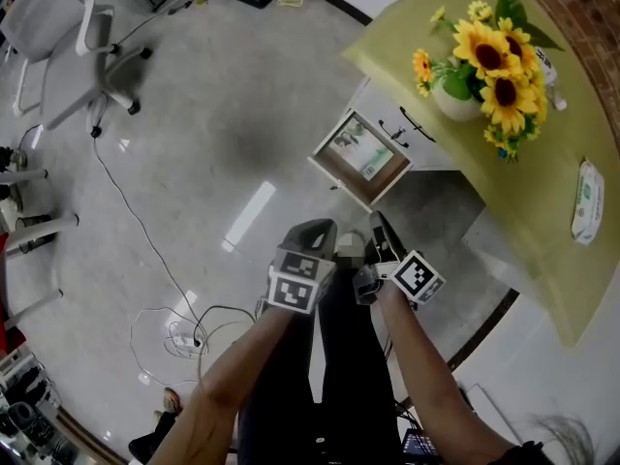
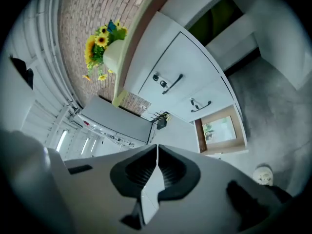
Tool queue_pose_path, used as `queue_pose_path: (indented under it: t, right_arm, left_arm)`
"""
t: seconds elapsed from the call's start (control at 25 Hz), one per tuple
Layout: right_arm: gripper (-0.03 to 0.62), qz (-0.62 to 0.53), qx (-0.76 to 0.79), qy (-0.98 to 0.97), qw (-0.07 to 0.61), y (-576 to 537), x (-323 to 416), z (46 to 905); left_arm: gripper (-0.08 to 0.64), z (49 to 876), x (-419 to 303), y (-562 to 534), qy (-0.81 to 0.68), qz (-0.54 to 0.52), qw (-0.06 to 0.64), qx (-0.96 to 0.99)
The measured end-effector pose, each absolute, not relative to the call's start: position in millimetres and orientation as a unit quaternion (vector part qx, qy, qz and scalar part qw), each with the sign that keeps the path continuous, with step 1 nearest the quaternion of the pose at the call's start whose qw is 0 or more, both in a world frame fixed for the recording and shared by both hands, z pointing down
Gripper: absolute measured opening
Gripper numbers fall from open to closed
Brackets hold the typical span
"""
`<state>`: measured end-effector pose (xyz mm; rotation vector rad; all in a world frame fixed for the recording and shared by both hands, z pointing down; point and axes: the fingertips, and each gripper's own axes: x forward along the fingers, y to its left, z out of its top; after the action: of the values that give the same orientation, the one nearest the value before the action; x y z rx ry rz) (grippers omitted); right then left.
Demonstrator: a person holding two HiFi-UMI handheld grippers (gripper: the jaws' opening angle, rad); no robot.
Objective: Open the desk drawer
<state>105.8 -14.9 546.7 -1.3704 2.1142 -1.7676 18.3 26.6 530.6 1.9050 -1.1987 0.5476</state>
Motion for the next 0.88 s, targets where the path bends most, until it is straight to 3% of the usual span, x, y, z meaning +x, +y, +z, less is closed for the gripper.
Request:
queue_pose_path:
  t: [0.48,0.88]
  right_arm:
    - [0.018,-0.618,-0.466,0.623,0.112,-37.5,110.9,656.6]
    - [0.020,-0.640,-0.433,0.590,0.234,-63.3,118.9,711.1]
  left_arm:
    - [0.009,635.6,25.0,4.5,-0.464,0.212,0.443,0.737]
    - [0.009,713.4,36.1,-24.2,-0.460,0.205,0.472,0.723]
